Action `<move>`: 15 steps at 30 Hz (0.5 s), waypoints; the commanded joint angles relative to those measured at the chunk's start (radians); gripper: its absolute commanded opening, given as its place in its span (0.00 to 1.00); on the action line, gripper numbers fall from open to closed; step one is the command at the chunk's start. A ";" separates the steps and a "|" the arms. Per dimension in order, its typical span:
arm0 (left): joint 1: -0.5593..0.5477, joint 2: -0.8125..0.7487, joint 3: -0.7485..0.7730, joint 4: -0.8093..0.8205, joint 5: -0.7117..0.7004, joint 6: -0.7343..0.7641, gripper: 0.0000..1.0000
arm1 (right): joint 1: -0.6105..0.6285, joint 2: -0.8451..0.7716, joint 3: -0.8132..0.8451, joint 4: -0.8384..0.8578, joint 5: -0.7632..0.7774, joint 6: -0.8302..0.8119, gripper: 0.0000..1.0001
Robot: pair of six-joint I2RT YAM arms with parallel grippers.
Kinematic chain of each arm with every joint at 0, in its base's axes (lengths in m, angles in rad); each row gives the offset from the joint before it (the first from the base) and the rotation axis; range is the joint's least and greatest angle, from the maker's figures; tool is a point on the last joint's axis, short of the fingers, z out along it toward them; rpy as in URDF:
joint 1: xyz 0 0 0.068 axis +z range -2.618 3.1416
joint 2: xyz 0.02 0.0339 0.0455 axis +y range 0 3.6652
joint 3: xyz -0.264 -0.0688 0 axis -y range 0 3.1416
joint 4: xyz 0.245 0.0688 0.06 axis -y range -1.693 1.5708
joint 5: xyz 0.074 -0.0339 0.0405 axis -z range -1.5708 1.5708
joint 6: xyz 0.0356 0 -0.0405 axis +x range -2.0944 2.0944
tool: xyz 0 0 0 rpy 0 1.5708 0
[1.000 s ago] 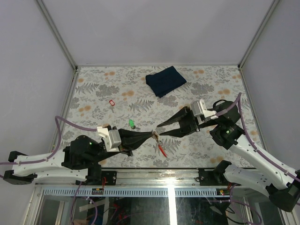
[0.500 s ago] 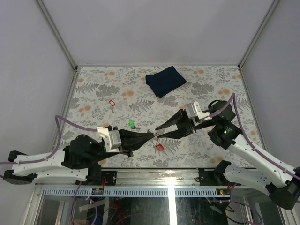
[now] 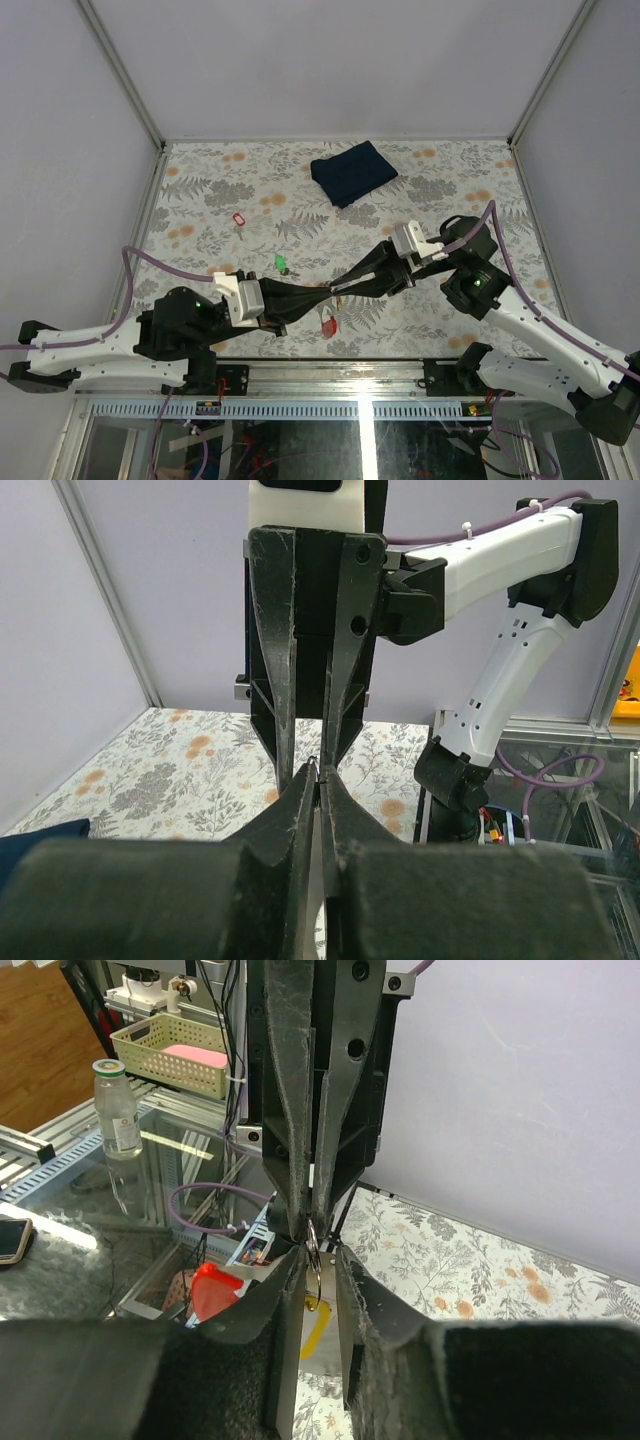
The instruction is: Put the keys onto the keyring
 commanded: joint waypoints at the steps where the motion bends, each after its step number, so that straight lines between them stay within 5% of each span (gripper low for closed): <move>1: 0.002 -0.006 0.054 0.046 0.016 -0.001 0.00 | 0.013 0.006 -0.003 0.027 -0.015 -0.008 0.23; 8: 0.003 -0.005 0.060 0.043 0.018 -0.001 0.00 | 0.013 -0.006 -0.006 0.000 0.000 -0.035 0.00; 15: 0.002 0.001 0.072 0.016 0.003 -0.009 0.00 | 0.013 -0.050 0.092 -0.257 0.106 -0.193 0.00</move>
